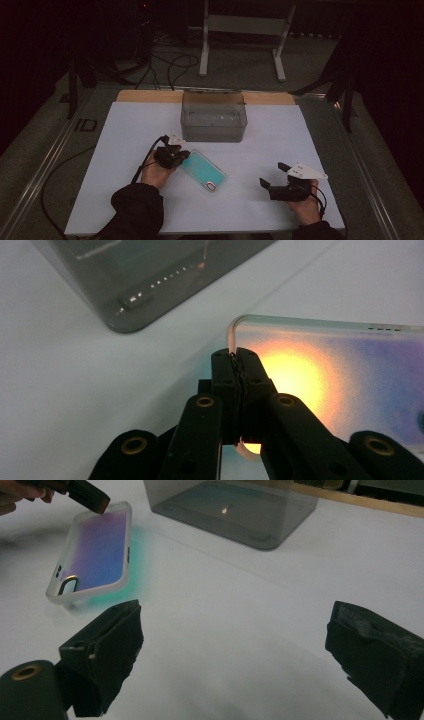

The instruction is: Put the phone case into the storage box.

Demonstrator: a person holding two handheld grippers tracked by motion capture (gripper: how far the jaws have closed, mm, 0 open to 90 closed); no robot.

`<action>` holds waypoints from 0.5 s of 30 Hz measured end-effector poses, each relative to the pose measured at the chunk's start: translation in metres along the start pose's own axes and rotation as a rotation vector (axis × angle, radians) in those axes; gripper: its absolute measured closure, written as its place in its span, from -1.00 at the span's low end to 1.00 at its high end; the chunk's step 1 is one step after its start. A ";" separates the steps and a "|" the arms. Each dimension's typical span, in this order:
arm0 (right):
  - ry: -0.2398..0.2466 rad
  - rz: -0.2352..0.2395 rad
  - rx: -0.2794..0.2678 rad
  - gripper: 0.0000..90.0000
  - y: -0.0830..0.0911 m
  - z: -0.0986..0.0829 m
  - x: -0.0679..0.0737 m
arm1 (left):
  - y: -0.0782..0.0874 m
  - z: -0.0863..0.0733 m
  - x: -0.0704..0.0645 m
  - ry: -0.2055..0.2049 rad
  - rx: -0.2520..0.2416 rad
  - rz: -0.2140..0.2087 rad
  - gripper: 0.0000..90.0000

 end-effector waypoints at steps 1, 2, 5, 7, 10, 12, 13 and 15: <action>0.002 0.003 0.001 -0.82 0.000 0.000 0.000 | 0.001 0.001 0.001 -0.001 -0.007 0.001 0.99; -0.003 0.005 0.001 -0.82 0.000 0.000 0.001 | 0.002 0.002 0.001 0.007 -0.018 0.006 0.99; -0.001 0.008 0.005 -0.82 -0.001 0.001 0.001 | 0.006 0.003 0.001 0.014 -0.032 0.008 0.99; 0.002 0.008 0.009 -0.82 -0.001 0.002 0.002 | 0.008 0.005 0.003 0.012 -0.038 0.010 0.99; -0.008 0.013 0.006 -0.82 -0.001 0.004 0.002 | 0.010 0.006 0.004 0.015 -0.046 0.016 0.99; -0.012 0.021 0.011 -0.82 0.000 0.007 0.003 | 0.013 0.007 0.005 0.019 -0.058 0.014 0.99; -0.011 0.026 0.012 -0.82 -0.001 0.008 0.003 | 0.014 0.008 0.005 0.019 -0.062 0.019 0.99; -0.011 0.029 0.020 -0.82 -0.001 0.009 0.004 | 0.016 0.009 0.006 0.023 -0.071 0.021 0.99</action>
Point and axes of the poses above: each handheld gripper's, and its own axes: y roughly backward along the jaws, z roughly out of its top, x roughly to its left, the point moved 8 cm from there along -y, roughly forward along the jaws
